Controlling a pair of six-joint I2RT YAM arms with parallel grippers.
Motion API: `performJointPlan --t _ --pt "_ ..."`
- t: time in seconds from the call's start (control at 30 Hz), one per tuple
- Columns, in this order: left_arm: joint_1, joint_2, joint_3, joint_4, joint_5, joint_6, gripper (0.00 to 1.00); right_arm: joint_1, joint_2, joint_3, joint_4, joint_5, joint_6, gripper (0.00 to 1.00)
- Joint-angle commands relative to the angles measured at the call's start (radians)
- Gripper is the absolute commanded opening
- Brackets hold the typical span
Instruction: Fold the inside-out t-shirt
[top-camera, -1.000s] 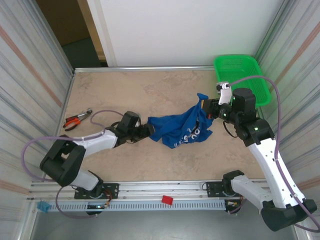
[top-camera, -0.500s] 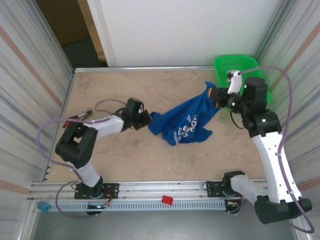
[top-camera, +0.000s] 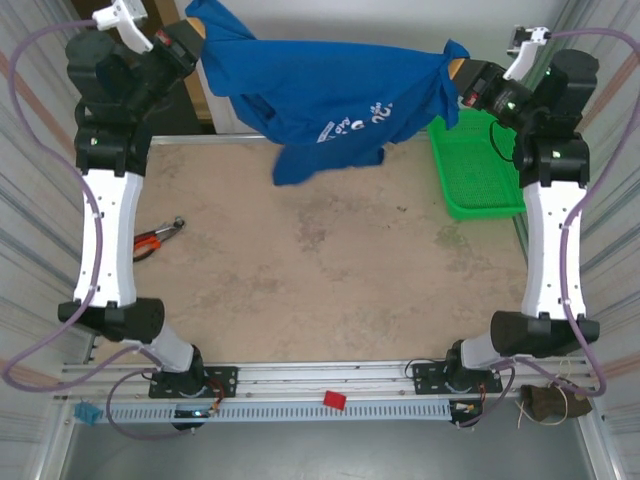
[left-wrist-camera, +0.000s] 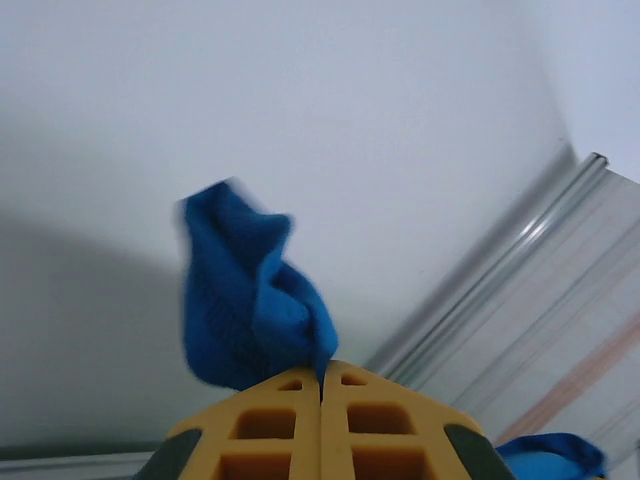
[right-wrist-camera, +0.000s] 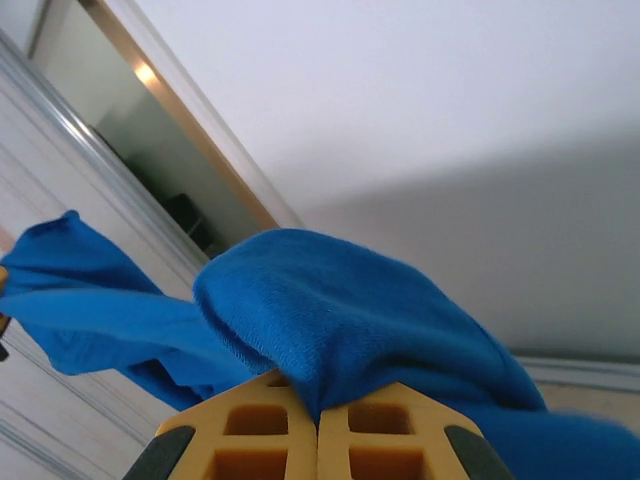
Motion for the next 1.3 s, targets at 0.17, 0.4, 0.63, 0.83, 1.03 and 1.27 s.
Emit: performJointPlan --t 0.17,0.4,0.63,0.83,1.03,1.27 --pt "0.041 0.228 0.143 -0.033 0.196 -0.134 0.00 -0.021 0.028 -0.002 0.014 -0.056 -0.008 0.00" --pt "0.036 -0.045 -0.409 0.134 0.120 -0.083 0.52 0.000 -0.030 -0.139 0.070 -0.132 -0.004 0.00" --pt "-0.080 -0.241 -0.873 0.179 0.057 -0.004 0.62 0.075 -0.036 -0.139 0.021 -0.195 -0.053 0.00" --pt "-0.321 -0.284 -1.191 0.303 -0.055 -0.009 0.65 0.111 -0.082 -0.150 -0.008 -0.241 -0.065 0.00" --pt "-0.482 -0.203 -1.290 0.499 -0.097 -0.101 0.66 0.148 -0.122 -0.142 -0.008 -0.221 -0.044 0.00" --pt "-0.650 -0.151 -1.348 0.647 -0.250 -0.199 0.68 0.205 -0.150 -0.145 0.000 -0.166 -0.041 0.00"
